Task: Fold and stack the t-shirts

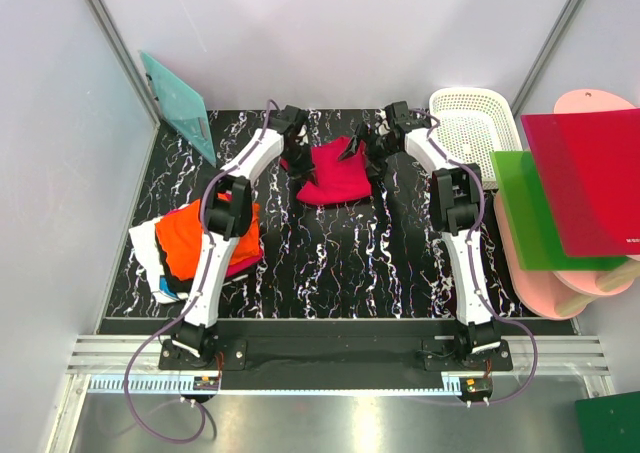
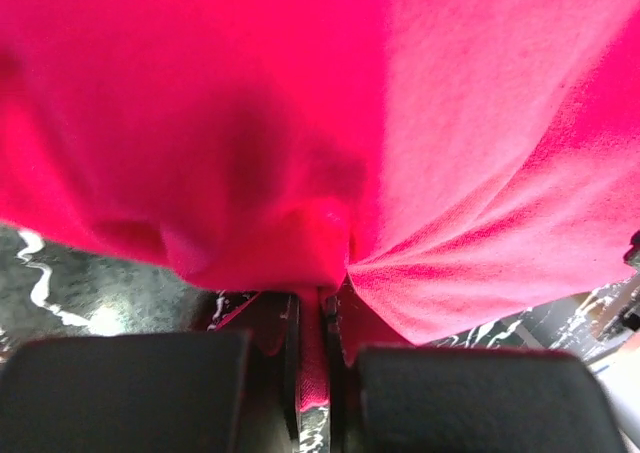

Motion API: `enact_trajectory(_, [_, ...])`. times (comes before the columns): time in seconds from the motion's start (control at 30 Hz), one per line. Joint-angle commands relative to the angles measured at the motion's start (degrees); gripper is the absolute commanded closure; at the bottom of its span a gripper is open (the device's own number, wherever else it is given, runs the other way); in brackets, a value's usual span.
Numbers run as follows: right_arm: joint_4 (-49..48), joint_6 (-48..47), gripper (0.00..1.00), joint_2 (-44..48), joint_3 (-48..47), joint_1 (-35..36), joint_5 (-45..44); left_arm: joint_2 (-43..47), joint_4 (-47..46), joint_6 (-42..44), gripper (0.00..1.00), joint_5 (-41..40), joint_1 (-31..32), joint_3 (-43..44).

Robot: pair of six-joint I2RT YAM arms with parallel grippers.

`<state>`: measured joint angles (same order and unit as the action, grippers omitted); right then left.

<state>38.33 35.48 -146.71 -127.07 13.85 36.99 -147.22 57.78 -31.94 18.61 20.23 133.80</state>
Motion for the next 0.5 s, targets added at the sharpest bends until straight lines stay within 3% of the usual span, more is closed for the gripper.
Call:
enact_trajectory(0.0, [1.2, -3.0, 0.0, 5.4, 2.7, 0.7, 0.7, 7.1, 0.6, 3.2, 1.0, -10.2, -1.2, -4.3])
enact_trajectory(0.13, [1.3, -4.5, 0.0, 8.4, 5.9, 0.6, 0.2, 17.0, 3.1, 5.0, 1.0, -14.7, -3.4, -6.2])
enact_trajectory(0.47, [0.7, -6.0, 0.0, 13.7, 12.1, 0.6, 0.2, 27.9, 11.9, 8.0, 1.0, -17.6, -3.6, -4.1])
